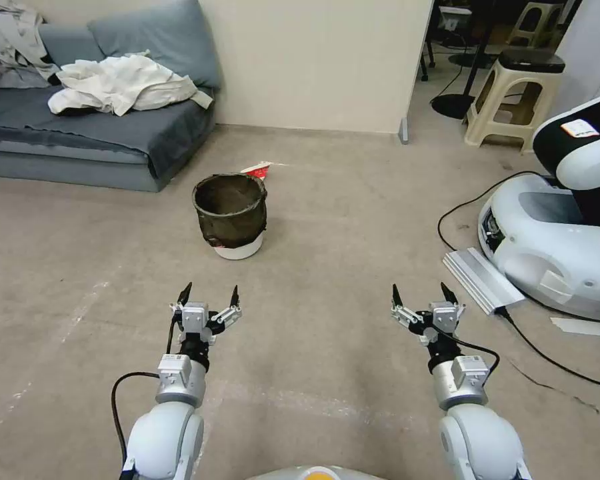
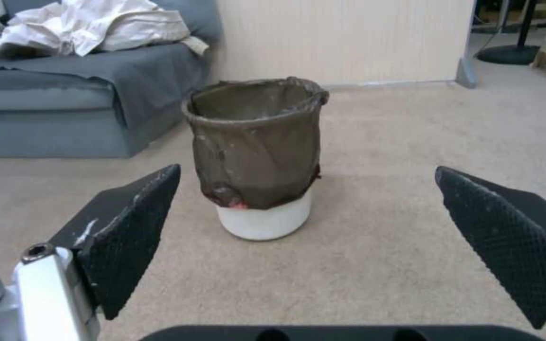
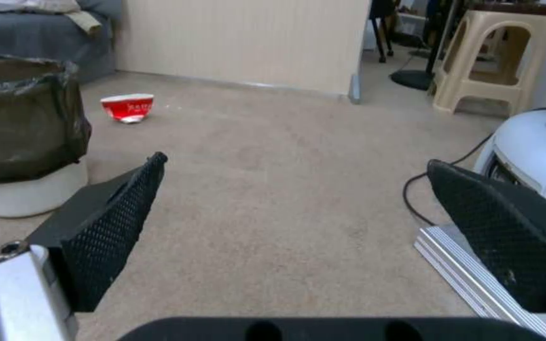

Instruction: Pick up the trash can from the floor.

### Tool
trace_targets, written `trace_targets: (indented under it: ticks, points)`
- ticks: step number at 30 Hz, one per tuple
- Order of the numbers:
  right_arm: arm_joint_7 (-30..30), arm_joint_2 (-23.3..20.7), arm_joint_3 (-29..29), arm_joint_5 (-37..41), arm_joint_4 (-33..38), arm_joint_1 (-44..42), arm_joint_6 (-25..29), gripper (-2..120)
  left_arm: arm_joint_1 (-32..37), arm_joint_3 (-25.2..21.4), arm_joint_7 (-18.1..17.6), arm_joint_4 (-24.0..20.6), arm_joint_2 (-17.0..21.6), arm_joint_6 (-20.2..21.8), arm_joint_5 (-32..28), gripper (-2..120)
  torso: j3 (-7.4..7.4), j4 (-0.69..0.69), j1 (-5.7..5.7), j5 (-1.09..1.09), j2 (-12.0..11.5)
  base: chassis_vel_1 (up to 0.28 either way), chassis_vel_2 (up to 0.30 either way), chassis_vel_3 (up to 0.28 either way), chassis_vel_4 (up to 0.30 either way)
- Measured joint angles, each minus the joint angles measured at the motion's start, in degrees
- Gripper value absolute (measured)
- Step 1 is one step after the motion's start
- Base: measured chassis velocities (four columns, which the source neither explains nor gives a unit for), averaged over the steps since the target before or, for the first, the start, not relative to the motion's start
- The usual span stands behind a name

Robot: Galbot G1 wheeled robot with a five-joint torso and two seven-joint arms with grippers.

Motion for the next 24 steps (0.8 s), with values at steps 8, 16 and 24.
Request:
trace_targets:
  ticks: [8, 16, 24]
  points:
    - [0.0, 0.0, 0.0, 0.0, 0.0, 0.0, 0.0, 100, 0.0, 0.0, 0.0, 0.0, 0.0, 0.0, 0.0, 100, 0.0, 0.0, 0.0, 0.0, 0.0, 0.0, 0.0, 0.0, 0.0]
    - [0.0, 0.5, -0.2, -0.1, 2.1, -0.8, -0.7, 100, 1.5, -1.4, -0.4, -3.1, 0.6, 0.2, -0.8, 100, 0.0, -0.01, 0.0, 0.02, 0.0, 0.0, 0.0, 0.0, 0.0]
    - [1.5, 3.9, -2.4, -1.8, 17.1, -6.0, -5.9, 100, 8.7, -7.9, -2.4, -17.5, 3.5, 2.0, -4.7, 100, 0.0, 0.0, 0.0, -0.01, 0.0, 0.0, 0.0, 0.0, 0.0]
